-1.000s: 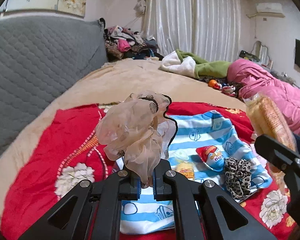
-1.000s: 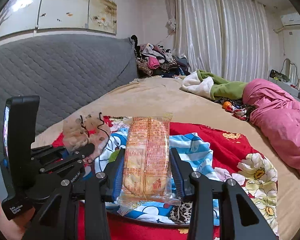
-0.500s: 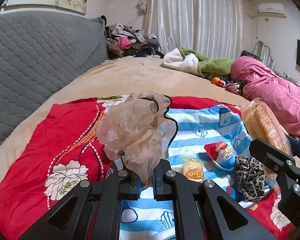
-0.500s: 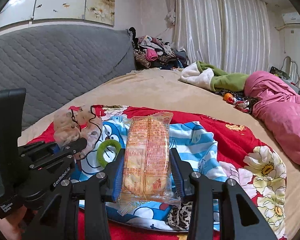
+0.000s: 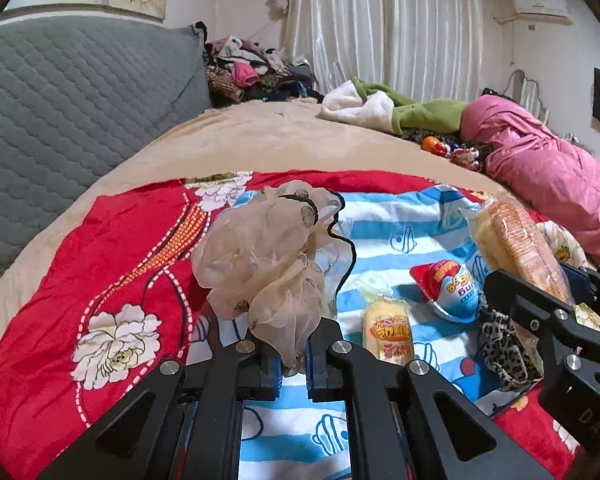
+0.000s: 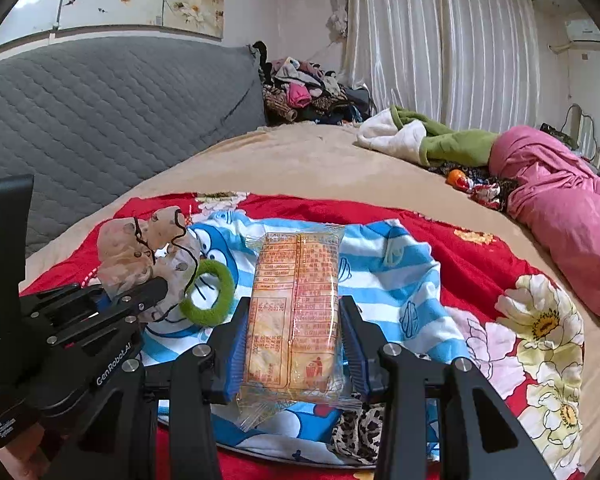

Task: Organize objects
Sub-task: 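Carry the scrunchie and snack pack over the striped tray and lower both tools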

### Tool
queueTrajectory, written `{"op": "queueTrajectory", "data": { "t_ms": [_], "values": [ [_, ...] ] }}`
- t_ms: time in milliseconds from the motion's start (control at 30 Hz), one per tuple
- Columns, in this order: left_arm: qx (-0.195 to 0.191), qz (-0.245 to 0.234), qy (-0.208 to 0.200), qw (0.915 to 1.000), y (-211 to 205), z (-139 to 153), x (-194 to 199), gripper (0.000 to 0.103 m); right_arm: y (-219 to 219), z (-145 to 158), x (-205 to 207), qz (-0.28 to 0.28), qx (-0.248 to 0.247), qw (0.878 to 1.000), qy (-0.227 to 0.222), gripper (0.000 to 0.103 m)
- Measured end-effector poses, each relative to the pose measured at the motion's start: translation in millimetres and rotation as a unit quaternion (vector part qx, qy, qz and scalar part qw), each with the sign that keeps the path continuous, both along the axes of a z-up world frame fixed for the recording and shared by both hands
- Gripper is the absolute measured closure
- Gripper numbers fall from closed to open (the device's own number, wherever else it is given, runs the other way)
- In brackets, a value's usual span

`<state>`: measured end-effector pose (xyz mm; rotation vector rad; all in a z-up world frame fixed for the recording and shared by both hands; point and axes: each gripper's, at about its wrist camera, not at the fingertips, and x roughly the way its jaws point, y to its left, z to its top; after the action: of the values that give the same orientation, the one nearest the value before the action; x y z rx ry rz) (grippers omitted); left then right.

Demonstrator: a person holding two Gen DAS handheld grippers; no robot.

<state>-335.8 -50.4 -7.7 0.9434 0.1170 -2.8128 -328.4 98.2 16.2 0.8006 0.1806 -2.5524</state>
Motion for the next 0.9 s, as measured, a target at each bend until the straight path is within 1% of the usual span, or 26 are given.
{"op": "queueTrajectory", "data": {
  "t_ms": [533,667,900],
  "values": [
    [0.003,0.001,-0.029,0.9996,1,-27,-14,0.095,0,-21,-11,-0.001,0.01,1.0,-0.022,0.06],
    [0.005,-0.003,-0.031,0.9995,2,-30,-15,0.095,-1,-22,-12,-0.001,0.012,1.0,-0.022,0.06],
    [0.006,0.0,-0.038,0.9993,1,-33,-17,0.095,-4,-32,-17,0.0,0.021,0.999,-0.035,0.06]
  ]
}}
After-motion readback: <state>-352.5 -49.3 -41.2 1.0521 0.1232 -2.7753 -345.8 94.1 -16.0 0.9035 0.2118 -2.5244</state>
